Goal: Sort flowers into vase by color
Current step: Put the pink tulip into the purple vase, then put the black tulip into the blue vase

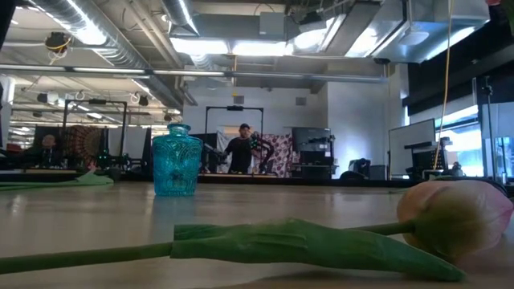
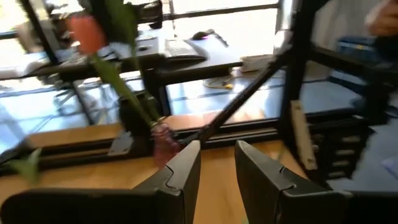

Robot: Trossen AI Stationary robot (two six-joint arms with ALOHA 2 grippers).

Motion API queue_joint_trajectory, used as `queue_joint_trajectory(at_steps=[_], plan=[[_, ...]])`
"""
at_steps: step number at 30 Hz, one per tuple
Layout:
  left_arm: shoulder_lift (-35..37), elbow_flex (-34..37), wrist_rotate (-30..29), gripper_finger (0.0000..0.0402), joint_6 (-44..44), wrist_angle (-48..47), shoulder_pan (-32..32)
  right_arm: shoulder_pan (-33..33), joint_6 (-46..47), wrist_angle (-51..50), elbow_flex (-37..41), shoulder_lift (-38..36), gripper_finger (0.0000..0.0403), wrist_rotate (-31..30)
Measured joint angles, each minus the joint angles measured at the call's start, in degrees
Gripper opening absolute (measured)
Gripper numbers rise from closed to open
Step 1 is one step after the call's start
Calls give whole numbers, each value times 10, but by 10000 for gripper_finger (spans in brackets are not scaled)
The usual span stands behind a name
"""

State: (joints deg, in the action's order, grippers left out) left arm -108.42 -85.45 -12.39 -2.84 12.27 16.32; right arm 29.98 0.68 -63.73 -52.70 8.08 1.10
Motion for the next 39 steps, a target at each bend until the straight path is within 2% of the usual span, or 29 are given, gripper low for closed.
queue_joint_trajectory(at_steps=[3,6,9,15,18,23,27,32,36,39], plan=[[0,0,28,96,-3,16,-4,0,58,-22,17,0,28,-2],[0,0,29,96,6,20,-14,0,111,-34,19,0,38,-4],[-7,0,27,96,-6,25,-26,0,120,-14,17,0,57,8],[-43,0,41,96,-36,60,-32,0,125,-12,17,0,118,15],[-60,0,44,96,-1,115,-45,0,144,-46,7,1,150,15],[-80,0,62,110,10,134,-69,0,184,-98,-43,3,186,15],[-107,0,63,139,11,165,-85,0,179,-95,-100,4,197,16],[-147,-1,58,181,12,212,-106,0,119,-52,-156,4,200,15],[-200,-40,13,193,12,217,-122,0,70,0,-180,4,200,14],[-242,-78,9,194,12,215,-137,0,50,23,-182,4,200,-3]])
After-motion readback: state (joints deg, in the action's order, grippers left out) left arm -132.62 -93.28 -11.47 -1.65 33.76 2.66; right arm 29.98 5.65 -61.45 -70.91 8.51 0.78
